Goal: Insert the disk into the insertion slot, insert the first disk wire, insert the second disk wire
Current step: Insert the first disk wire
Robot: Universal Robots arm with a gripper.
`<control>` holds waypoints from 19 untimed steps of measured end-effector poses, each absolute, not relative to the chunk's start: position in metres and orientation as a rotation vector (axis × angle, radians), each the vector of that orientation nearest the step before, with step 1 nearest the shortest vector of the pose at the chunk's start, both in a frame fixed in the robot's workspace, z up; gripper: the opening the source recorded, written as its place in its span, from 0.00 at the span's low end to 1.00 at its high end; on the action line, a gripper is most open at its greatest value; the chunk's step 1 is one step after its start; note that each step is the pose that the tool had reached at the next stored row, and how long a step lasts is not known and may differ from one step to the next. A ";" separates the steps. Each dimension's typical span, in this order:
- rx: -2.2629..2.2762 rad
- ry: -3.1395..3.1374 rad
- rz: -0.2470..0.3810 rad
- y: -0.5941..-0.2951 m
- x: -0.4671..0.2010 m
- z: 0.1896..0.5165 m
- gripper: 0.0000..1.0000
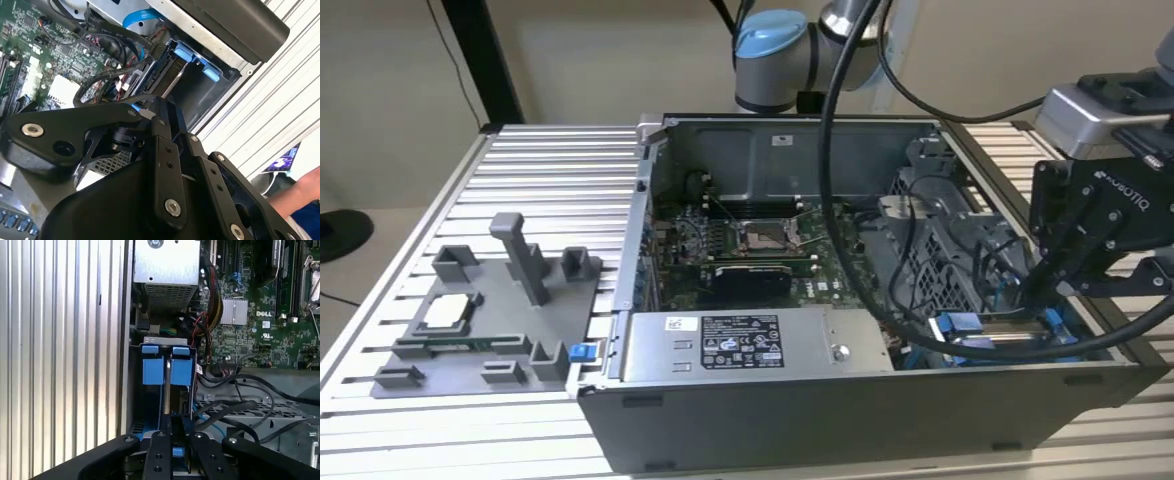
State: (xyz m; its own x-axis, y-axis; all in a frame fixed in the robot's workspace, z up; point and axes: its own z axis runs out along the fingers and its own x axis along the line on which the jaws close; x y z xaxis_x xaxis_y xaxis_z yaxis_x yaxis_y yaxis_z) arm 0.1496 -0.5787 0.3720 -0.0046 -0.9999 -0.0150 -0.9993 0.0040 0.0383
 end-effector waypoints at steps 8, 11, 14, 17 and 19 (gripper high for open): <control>2.154 -2.265 -0.060 -0.579 0.155 0.366 0.00; 2.140 -2.278 -0.060 -0.578 0.157 0.363 0.00; 2.124 -2.292 -0.061 -0.577 0.159 0.360 0.00; 2.113 -2.302 -0.061 -0.575 0.160 0.358 0.00; 2.113 -2.303 -0.061 -0.573 0.160 0.358 0.00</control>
